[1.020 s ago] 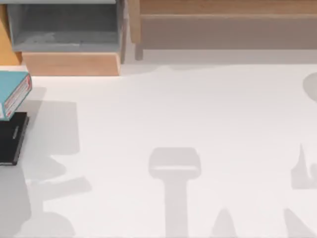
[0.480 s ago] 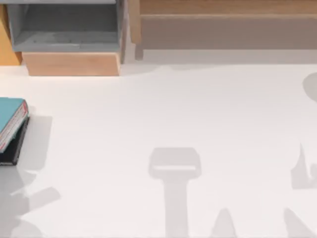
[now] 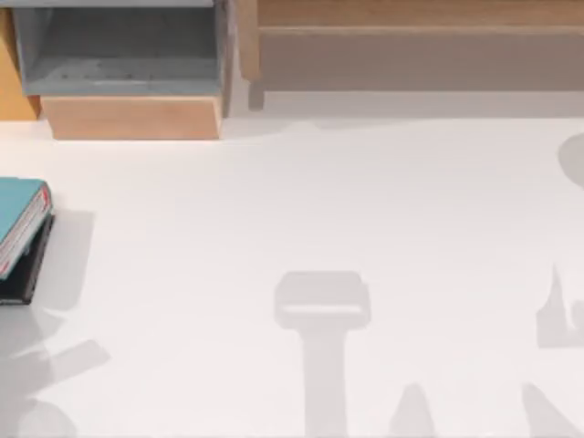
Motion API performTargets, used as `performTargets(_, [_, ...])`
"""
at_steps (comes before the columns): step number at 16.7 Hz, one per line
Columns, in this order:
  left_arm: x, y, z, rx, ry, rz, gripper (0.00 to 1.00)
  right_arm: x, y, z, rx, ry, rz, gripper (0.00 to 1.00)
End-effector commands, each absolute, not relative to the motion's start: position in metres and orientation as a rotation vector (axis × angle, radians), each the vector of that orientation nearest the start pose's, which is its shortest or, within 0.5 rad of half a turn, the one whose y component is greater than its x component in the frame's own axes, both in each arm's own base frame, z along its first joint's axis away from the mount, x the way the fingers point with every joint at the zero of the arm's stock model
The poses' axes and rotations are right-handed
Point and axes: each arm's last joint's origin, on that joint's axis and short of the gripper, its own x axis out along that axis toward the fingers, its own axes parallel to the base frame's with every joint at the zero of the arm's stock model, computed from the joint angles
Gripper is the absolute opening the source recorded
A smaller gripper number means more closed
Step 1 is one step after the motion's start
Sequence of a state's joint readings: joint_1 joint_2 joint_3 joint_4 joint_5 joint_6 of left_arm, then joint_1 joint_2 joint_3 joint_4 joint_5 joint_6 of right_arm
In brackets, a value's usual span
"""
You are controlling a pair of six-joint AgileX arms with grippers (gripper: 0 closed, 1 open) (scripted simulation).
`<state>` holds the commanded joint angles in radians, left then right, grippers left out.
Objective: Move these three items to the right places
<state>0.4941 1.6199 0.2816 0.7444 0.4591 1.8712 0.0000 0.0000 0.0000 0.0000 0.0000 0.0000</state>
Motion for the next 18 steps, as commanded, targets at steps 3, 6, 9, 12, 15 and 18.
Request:
performTargets(3, [0.2111, 0.0981, 0.0848, 1.543, 0.384, -0.436, 0.30, 0.1057, -0.0012, 0.1600, 0.000, 0.000, 0.000, 1.00])
performTargets(6, [0.2111, 0.0981, 0.0848, 1.543, 0.384, -0.436, 0.53, 0.1057, -0.0012, 0.1600, 0.000, 0.000, 0.000, 1.00])
performTargets(9, [0.2111, 0.0981, 0.0848, 1.543, 0.384, -0.436, 0.75, 0.1057, -0.0012, 0.1600, 0.000, 0.000, 0.000, 1.00])
performTargets(12, [0.2111, 0.0981, 0.0848, 1.543, 0.384, -0.436, 0.98, 0.1057, -0.0012, 0.1600, 0.000, 0.000, 0.000, 1.00])
performTargets(15, [0.2111, 0.0981, 0.0848, 1.543, 0.384, -0.436, 1.00, 0.1057, -0.0012, 0.1600, 0.000, 0.000, 0.000, 1.00])
performTargets(18, [0.2111, 0.0981, 0.0848, 1.543, 0.384, -0.436, 1.00, 0.1057, -0.0012, 0.1600, 0.000, 0.000, 0.000, 1.00])
